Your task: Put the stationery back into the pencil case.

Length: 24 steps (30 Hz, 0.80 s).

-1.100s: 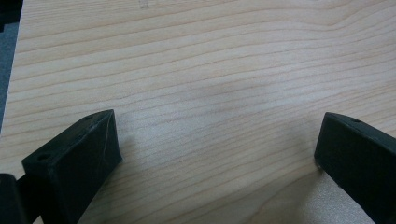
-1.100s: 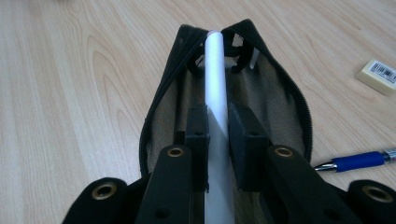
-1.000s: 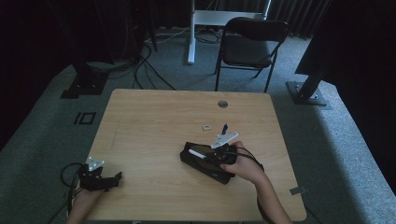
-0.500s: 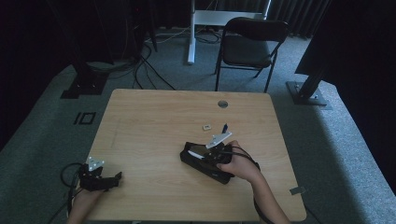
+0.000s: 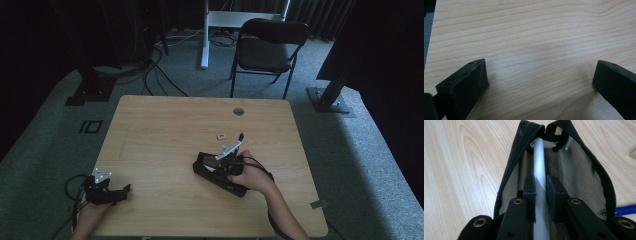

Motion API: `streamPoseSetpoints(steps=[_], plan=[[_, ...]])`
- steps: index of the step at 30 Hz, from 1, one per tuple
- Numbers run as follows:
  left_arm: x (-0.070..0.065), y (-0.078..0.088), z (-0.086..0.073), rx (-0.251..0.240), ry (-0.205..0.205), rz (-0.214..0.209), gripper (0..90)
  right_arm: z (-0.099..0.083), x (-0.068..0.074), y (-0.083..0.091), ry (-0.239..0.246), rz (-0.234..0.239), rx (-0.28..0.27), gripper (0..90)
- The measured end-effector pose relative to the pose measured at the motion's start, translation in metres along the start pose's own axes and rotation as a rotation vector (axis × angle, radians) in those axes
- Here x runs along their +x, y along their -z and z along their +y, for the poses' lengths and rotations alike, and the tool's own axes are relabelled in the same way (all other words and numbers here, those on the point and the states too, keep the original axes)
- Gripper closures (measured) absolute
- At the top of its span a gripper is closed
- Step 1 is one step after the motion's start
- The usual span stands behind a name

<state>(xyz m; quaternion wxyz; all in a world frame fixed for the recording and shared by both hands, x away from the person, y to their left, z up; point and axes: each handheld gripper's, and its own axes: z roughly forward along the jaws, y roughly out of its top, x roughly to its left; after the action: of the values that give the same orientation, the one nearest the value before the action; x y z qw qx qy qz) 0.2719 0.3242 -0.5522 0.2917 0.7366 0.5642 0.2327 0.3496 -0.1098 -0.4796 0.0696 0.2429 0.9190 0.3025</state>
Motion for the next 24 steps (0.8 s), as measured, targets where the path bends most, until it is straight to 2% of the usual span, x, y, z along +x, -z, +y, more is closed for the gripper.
streamPoseSetpoints(steps=[9, 13, 14, 16, 20, 24], plan=[[0.000, 0.000, 0.000, 0.000, 0.000, 0.000, 0.2, 0.001, -0.002, -0.004, 0.001, -0.015, 0.019, 78.2], [0.000, 0.000, 0.000, 0.000, 0.000, 0.000, 0.2, 0.000, -0.002, -0.006, 0.006, -0.021, 0.056, 78.1], [0.000, 0.000, 0.000, 0.000, 0.000, 0.000, 0.2, 0.000, -0.002, -0.007, 0.003, -0.024, 0.050, 78.2], [0.000, 0.000, 0.000, 0.000, 0.000, 0.000, 0.2, 0.001, -0.001, -0.007, 0.012, -0.012, 0.056, 78.2], [0.000, 0.000, 0.000, 0.000, 0.000, 0.000, 0.2, 0.002, -0.002, -0.009, 0.011, -0.018, 0.063, 78.1], [0.000, 0.000, 0.000, 0.000, 0.000, 0.000, 0.2, 0.001, -0.002, -0.013, 0.009, -0.007, 0.091, 78.1]])
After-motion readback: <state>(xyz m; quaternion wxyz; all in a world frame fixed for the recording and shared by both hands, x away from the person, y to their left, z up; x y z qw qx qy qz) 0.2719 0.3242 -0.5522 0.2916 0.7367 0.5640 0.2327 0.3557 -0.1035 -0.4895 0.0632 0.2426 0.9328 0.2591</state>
